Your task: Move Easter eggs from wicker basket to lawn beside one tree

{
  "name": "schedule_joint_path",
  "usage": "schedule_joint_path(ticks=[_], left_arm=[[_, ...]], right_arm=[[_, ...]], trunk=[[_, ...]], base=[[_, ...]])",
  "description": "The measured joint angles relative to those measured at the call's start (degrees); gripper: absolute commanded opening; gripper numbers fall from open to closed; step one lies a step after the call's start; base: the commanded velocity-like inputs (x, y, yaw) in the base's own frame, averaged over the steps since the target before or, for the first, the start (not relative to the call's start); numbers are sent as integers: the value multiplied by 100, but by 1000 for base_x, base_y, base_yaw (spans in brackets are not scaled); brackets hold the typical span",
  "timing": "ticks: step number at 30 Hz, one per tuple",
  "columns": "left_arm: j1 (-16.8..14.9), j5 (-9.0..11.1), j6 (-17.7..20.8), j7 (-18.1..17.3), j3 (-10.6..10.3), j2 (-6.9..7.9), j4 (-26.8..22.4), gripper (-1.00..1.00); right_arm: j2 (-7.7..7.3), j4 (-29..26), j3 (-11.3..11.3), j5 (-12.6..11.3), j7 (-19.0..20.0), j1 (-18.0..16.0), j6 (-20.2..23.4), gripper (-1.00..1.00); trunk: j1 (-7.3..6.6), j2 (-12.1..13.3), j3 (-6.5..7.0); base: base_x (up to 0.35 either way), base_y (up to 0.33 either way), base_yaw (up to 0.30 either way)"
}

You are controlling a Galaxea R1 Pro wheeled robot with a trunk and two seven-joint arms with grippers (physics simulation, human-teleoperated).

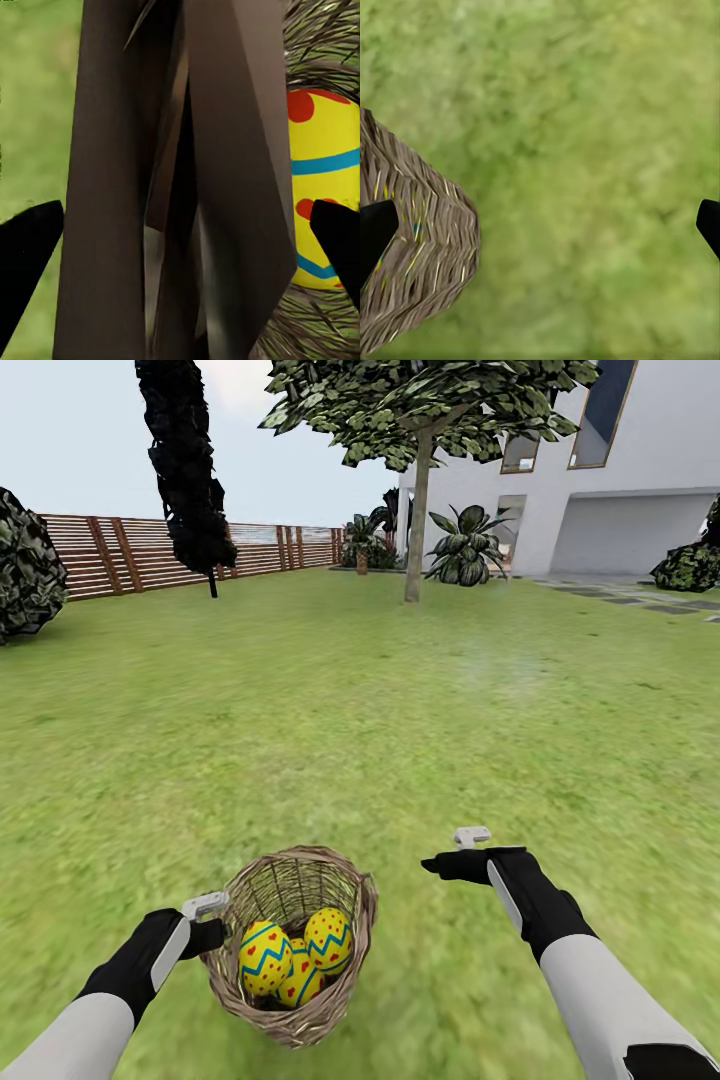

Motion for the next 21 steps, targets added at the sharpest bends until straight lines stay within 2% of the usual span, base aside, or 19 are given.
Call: schedule_joint_path(ticks=[10, 11, 19, 21], left_arm=[[0, 111, -18, -1, -12, -2, -10, -100], [1, 41, -12, 4, -13, -1, -9, -100], [-1, 32, -11, 1, -31, -23, -31, -100], [1, 35, -9, 2, -31, -27, -27, -100]], right_arm=[[-8, 28, 0, -3, 0, 0, -4, 100], [-8, 28, 0, -3, 0, 0, -4, 100], [-9, 41, -1, -7, 0, 0, -4, 100], [-9, 44, 0, -9, -1, 0, -4, 100]], trunk=[[0, 0, 0], [0, 0, 0], [0, 0, 0], [-43, 79, 35]], base=[[0, 0, 0], [0, 0, 0], [0, 0, 0], [0, 0, 0]])
